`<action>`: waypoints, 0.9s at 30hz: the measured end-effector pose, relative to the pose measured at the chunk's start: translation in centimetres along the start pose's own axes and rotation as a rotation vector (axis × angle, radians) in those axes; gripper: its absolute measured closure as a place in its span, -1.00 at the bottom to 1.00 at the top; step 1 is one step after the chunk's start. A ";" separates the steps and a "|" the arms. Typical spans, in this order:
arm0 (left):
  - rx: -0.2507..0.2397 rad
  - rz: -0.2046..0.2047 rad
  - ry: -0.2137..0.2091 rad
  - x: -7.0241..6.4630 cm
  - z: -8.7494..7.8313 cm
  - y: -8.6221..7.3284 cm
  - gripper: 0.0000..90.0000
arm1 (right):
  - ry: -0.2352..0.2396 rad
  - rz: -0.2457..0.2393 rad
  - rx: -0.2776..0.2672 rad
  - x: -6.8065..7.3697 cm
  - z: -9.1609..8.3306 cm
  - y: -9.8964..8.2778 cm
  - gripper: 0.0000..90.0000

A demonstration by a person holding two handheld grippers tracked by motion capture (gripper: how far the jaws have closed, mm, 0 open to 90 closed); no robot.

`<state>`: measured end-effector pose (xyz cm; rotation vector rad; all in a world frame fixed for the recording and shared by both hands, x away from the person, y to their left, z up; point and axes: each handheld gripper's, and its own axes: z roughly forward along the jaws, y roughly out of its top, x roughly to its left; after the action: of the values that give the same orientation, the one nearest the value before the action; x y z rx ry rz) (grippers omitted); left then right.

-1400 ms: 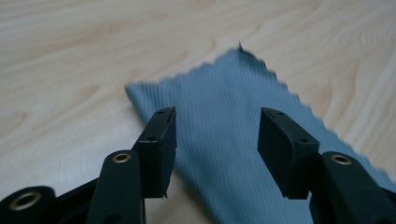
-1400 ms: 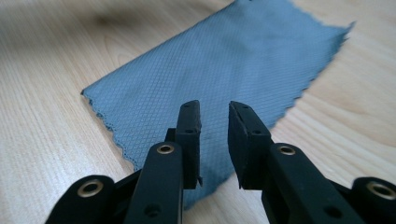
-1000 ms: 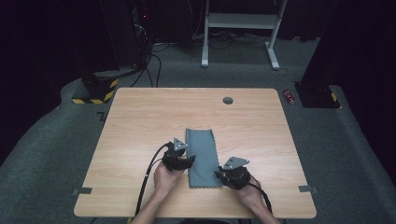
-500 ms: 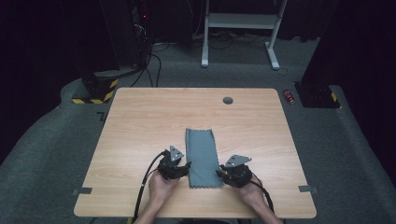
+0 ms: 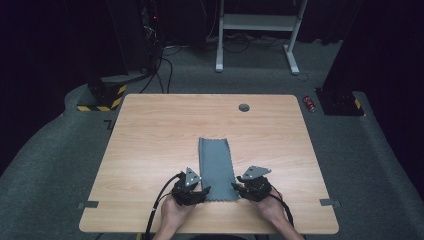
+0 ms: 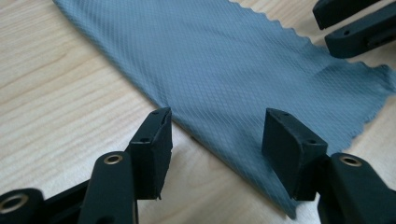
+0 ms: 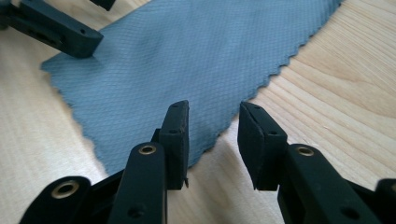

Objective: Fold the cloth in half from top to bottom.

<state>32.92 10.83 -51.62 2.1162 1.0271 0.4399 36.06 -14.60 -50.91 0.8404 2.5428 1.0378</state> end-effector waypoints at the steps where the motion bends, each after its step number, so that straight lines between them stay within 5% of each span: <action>1: 0.007 0.004 0.004 -0.1 0.0 -0.2 -0.04 | 0.004 -0.006 0.001 0.1 -0.1 0.0 0.40; 11: 0.025 0.006 0.007 0.1 -0.5 -1.0 -0.03 | 0.041 -0.071 0.053 1.0 0.1 -0.1 0.32; 24: 0.019 0.016 -0.014 -0.8 -1.9 -2.3 0.13 | 0.043 -0.034 0.019 2.6 -0.8 -1.7 0.37; 27: 0.018 0.009 -0.026 -0.7 -2.3 -2.6 0.12 | 0.045 -0.061 0.033 3.0 -0.9 -1.7 0.36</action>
<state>29.78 12.39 -52.00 2.1374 1.0103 0.4075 32.61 -14.28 -51.51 0.7505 2.6131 1.0097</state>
